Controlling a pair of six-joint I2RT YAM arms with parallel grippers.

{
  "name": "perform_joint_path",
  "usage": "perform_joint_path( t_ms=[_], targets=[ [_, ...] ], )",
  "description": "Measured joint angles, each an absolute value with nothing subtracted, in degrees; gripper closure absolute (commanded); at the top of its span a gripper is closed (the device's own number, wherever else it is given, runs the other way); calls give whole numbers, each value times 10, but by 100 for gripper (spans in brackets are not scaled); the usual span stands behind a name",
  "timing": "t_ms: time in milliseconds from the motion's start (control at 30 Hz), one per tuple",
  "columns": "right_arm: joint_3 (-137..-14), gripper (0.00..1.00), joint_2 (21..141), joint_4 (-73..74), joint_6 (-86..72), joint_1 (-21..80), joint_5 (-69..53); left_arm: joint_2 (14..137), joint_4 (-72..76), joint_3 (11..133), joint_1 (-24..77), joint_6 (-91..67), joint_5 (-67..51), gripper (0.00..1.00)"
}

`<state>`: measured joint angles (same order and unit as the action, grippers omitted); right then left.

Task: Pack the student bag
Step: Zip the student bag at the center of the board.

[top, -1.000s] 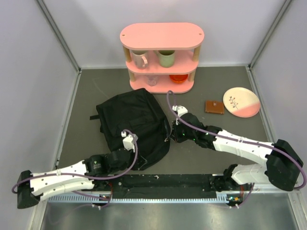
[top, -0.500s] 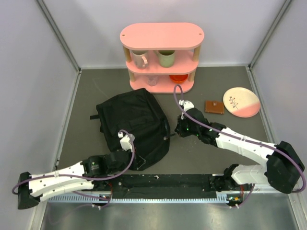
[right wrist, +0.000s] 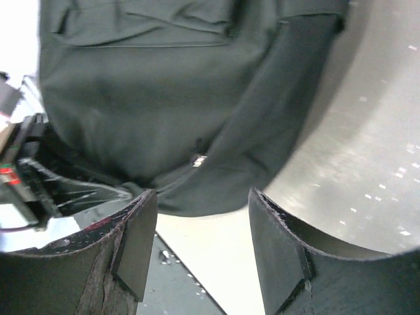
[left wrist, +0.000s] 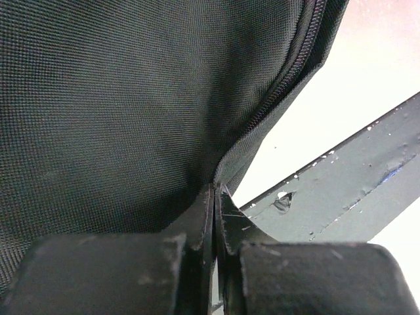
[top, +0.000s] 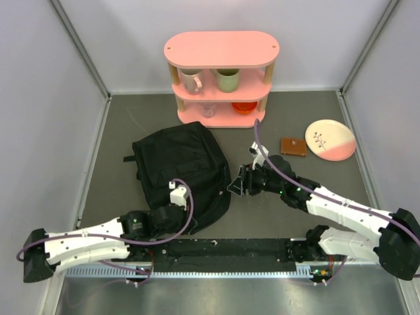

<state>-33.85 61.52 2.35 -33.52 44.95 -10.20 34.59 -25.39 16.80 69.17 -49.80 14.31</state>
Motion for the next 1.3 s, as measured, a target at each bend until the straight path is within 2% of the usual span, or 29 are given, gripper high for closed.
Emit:
perform_joint_path(
  t_ms=[200,267,600,900,1000,1133,1300],
  targets=[
    [-371,43,629,21,-311,490,-127,359,-241,168,693,-491,139,99],
    [-415,43,663,39,-288,494,-132,359,-237,167,694,-488,138,96],
    [-585,45,852,127,-144,509,-150,390,-205,165,695,-467,131,97],
    [-613,44,941,211,-49,532,-133,367,-202,159,695,-466,131,97],
    [-613,49,957,213,-35,534,-129,351,-203,155,696,-466,132,98],
    [-613,62,968,215,-25,534,-122,338,-206,152,696,-469,135,98],
    [-612,67,970,217,-23,534,-112,331,-209,150,697,-475,139,99]
  ],
)
